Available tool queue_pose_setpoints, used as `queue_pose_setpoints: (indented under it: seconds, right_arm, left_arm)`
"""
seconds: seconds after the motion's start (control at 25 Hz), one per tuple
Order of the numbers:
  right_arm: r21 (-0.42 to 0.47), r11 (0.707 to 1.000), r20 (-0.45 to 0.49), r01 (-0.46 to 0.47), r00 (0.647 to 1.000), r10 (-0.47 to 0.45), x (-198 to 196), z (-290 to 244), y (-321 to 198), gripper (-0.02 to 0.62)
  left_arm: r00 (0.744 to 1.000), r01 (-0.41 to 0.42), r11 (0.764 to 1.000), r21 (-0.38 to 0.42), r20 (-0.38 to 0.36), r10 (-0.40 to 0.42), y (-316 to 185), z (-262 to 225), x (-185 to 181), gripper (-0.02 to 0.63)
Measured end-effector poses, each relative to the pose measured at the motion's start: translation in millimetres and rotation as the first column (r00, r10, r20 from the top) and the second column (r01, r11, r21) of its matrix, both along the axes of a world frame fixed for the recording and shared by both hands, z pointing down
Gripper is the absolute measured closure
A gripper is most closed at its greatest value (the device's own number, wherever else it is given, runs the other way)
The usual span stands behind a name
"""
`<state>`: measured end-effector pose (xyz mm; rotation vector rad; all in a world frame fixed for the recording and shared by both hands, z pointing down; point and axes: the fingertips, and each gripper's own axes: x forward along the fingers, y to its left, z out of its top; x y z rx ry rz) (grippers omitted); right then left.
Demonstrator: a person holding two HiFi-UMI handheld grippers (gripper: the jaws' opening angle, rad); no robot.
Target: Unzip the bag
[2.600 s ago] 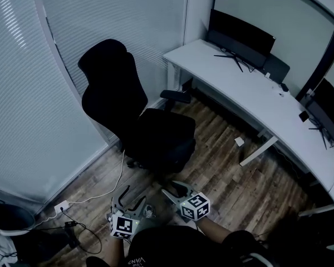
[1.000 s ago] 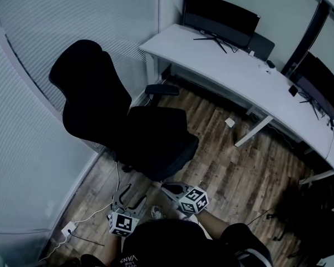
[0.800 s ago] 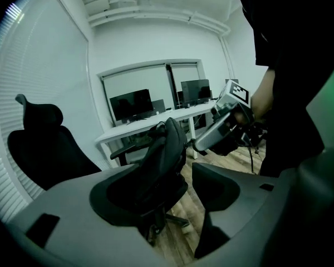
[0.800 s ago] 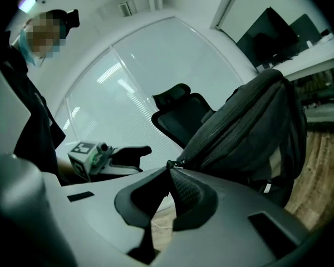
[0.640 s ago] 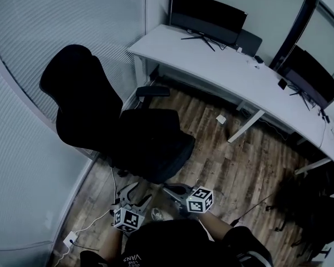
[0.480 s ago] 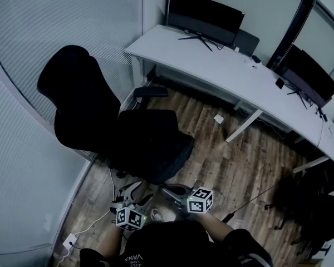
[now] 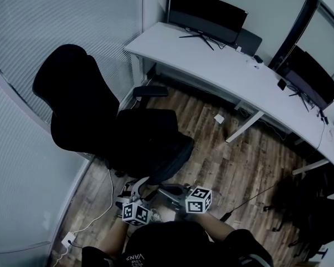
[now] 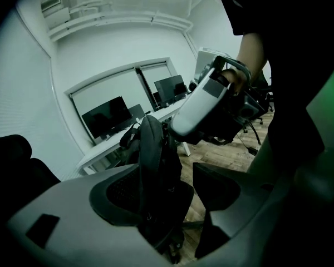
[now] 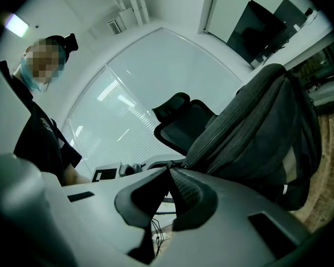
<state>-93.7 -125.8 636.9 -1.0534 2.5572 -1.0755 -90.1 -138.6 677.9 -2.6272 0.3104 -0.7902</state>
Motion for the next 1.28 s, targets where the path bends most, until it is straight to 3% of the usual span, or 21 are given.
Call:
queue_pose_setpoints:
  seconds: [0.2, 0.32, 0.44, 0.64, 0.8, 1.28]
  right_arm:
    - [0.016, 0.998, 0.017, 0.058, 0.998, -0.058, 7, -12, -15, 0.549]
    - [0.013, 0.996, 0.027, 0.091, 0.995, -0.091, 14, -20, -25, 0.549]
    - [0.015, 0.995, 0.030, 0.098, 0.995, -0.098, 27, -29, -35, 0.549]
    - [0.001, 0.995, 0.043, 0.103, 0.994, -0.103, 47, -40, -49, 0.549]
    - [-0.014, 0.995, 0.102, 0.095, 0.990, -0.093, 61, -49, -58, 0.549]
    - [-0.017, 0.989, 0.135, 0.148, 0.980, -0.145, 108, -63, -75, 0.549]
  left_arm:
    - [0.995, 0.095, 0.995, 0.012, -0.013, -0.095, -22, -8, 12, 0.310]
    - [0.985, 0.169, 0.985, 0.029, -0.021, -0.169, -38, -13, 16, 0.406]
    - [0.971, 0.233, 0.972, -0.007, -0.046, -0.233, -51, -25, 22, 0.471]
    - [0.954, 0.297, 0.954, -0.027, -0.042, -0.298, -63, -36, 29, 0.497]
    - [0.924, 0.374, 0.925, -0.072, -0.057, -0.378, -71, -41, 27, 0.505]
    - [0.826, 0.552, 0.823, -0.138, -0.050, -0.562, -87, -48, 36, 0.508]
